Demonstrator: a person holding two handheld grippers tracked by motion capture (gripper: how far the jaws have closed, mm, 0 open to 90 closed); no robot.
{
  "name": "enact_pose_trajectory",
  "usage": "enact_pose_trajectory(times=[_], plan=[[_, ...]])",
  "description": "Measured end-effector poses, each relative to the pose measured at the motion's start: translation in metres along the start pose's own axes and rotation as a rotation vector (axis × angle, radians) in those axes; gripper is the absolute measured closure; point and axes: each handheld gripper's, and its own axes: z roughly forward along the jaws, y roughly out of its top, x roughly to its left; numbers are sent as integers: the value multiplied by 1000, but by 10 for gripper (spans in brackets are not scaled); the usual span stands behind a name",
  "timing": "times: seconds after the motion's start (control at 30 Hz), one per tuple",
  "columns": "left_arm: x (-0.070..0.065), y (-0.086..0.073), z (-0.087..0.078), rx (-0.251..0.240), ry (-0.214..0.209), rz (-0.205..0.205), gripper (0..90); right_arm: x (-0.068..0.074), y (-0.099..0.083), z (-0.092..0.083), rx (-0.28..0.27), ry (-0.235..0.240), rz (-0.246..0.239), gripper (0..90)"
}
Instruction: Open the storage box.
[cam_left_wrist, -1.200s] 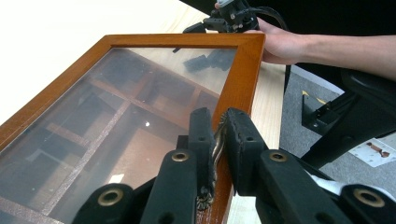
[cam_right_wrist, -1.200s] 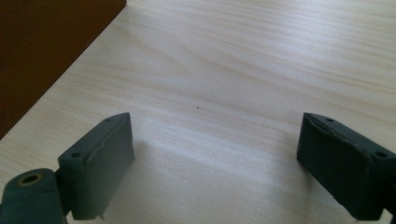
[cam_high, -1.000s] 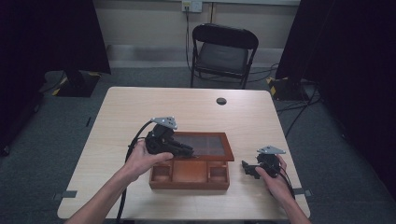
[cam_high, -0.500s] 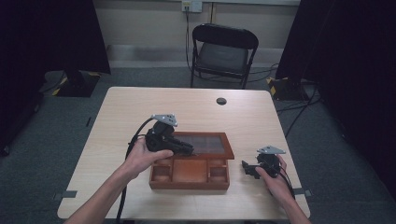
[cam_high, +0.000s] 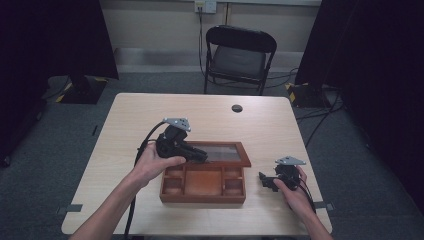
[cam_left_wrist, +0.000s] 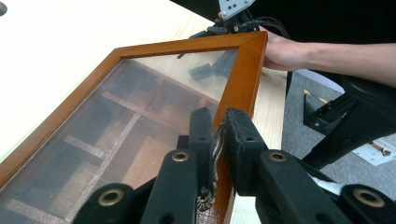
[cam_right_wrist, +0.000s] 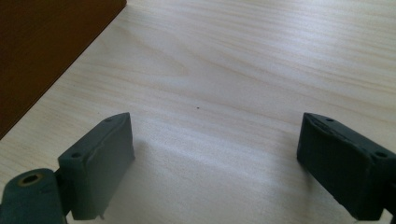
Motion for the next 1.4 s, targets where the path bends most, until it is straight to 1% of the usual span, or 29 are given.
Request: enact_pose_trajectory(times=[0.1,0.17,0.37,0.4,0.57,0.67,0.77,0.83,0.9,1.0,1.1,1.17,1.23,1.4], plan=[[0,0,0,-10,5,0,812,0,0,0,1,0,0,102],[0,1,-2,-8,7,-1,813,0,0,0,1,0,-1,101],[2,3,-3,-17,6,-3,813,0,0,0,1,0,-1,101],[2,5,-4,-9,11,-1,813,0,0,0,0,1,-3,101],[2,10,-5,-9,24,3,813,0,0,0,1,2,-2,100],[3,11,-6,-16,22,3,814,0,0,0,1,2,-2,100],[2,11,-7,-27,39,6,814,0,0,0,2,2,-3,100],[2,12,-7,-24,42,13,814,0,0,0,2,2,-2,101],[2,12,-8,-33,46,9,814,0,0,0,1,2,-2,100],[3,13,-9,-44,47,10,814,0,0,0,1,2,-2,100],[3,14,-9,-41,52,14,814,0,0,0,1,2,-2,101],[3,15,-10,-44,52,7,814,0,0,0,1,2,-2,100],[3,15,-10,-46,57,12,814,0,0,0,1,2,-2,100],[5,15,-10,-48,48,14,814,0,0,0,2,2,-2,100]])
